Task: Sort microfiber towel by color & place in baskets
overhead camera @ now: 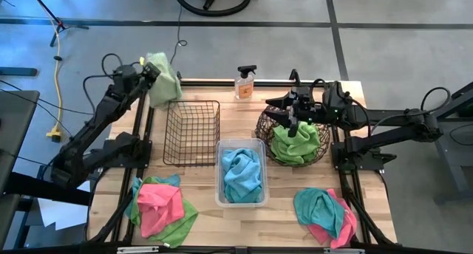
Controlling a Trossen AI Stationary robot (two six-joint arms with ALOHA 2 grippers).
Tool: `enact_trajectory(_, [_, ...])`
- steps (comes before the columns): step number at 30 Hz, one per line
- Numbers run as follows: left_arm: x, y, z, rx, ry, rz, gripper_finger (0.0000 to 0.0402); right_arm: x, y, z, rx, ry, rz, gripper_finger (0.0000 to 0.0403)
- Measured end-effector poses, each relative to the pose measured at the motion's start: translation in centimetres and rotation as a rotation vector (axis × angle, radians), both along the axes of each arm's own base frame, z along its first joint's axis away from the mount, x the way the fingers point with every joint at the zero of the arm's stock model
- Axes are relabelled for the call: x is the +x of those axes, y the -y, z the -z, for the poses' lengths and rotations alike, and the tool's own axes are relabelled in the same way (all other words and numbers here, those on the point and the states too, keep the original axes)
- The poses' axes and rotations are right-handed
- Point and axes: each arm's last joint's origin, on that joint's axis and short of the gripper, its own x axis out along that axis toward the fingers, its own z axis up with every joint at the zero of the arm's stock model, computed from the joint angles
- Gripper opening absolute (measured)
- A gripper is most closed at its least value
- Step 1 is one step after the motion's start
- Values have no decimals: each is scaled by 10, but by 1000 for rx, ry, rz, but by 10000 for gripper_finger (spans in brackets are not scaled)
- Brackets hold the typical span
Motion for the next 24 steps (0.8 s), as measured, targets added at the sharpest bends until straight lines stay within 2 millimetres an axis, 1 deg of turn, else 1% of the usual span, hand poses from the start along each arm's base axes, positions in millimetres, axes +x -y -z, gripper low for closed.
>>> enact_trajectory(5, [-2, 18, -30, 223, 98, 67, 0, 0, 0, -2, -4, 23, -1, 236])
enact_trajectory(7, [-2, 24, -46, 303, 112, 95, 0, 0, 0, -3, -5, 34, -1, 236])
enact_trajectory(14, [0, 45, -112, 595, 71, 271, 0, 0, 0, -6, -8, 63, -1, 236])
enact_trajectory(17, [2, 53, -136, 711, 20, 384, 0, -1, 0, -7, -9, 77, -1, 236])
enact_trajectory(20, [5, 61, -150, 806, -21, 520, 0, -1, -1, -9, -12, 94, -14, 236])
enact_trajectory(24, [14, 67, -157, 891, -13, 702, 0, -1, -2, -12, -19, 122, -56, 236])
